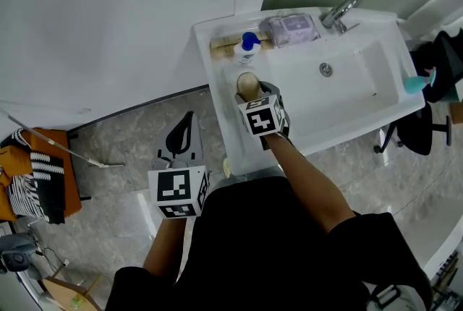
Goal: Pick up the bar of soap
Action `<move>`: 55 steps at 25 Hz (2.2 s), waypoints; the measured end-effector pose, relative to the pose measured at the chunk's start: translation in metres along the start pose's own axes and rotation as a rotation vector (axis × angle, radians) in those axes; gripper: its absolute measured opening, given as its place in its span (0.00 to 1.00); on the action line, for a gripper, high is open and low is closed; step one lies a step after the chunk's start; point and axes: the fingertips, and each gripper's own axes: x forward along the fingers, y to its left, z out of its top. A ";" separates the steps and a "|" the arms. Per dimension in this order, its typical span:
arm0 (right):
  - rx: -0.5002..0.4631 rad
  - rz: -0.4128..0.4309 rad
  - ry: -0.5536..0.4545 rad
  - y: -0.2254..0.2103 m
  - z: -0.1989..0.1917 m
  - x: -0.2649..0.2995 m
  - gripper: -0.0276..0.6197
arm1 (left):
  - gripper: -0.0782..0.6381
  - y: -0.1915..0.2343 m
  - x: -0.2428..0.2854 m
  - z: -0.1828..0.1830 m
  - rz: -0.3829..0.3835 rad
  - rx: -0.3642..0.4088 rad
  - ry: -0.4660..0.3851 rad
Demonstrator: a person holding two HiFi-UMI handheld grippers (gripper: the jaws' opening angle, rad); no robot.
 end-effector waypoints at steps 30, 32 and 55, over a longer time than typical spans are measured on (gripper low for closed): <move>0.094 -0.002 0.001 -0.002 -0.003 0.006 0.45 | 0.12 0.002 -0.003 -0.002 -0.012 0.004 0.000; 0.108 0.005 -0.032 -0.003 0.000 0.001 0.45 | 0.12 0.004 -0.005 -0.002 -0.007 0.001 0.000; 0.227 0.175 -0.627 -0.038 0.132 -0.216 0.45 | 0.12 0.005 -0.016 0.028 -0.039 -0.009 -0.085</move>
